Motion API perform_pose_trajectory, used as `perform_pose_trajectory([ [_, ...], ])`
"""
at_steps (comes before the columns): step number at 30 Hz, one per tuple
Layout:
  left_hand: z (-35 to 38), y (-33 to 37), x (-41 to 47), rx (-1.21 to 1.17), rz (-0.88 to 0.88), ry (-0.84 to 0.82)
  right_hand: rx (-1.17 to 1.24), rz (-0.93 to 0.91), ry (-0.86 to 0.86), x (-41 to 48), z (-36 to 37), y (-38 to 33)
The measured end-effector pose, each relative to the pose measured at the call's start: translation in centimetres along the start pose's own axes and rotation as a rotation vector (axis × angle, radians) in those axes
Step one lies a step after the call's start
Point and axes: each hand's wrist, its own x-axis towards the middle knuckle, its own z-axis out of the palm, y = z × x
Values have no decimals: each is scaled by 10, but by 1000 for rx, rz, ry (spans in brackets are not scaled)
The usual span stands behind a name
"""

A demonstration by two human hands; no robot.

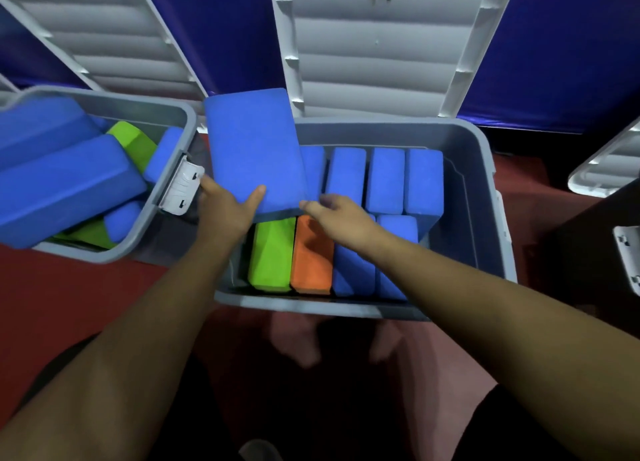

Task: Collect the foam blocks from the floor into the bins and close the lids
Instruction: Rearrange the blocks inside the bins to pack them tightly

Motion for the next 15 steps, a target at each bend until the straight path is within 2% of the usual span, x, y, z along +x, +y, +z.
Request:
perform_pose_trajectory([
  [2,1,-7,-2,-42,36,-38,142,15,-100,-1,14,7],
  [4,1,-7,-5,-82,55,-24,185,11,-120,-1,21,8],
  [5,2,-4,-7,-130,70,-18,179,-3,-71,0,23,8],
  [7,6,3,-13,-179,88,-10,152,-32,132,3,19,9],
  [9,12,6,-19,-173,71,-10,207,23,309,5,4,18],
  [11,18,8,-26,-222,8,-100,348,82,163,3,-11,29],
  [13,21,9,-29,-280,-8,-187,411,26,-10,1,-14,35],
  [15,20,17,-29,-399,1,-176,409,-37,28,-2,-13,33],
])
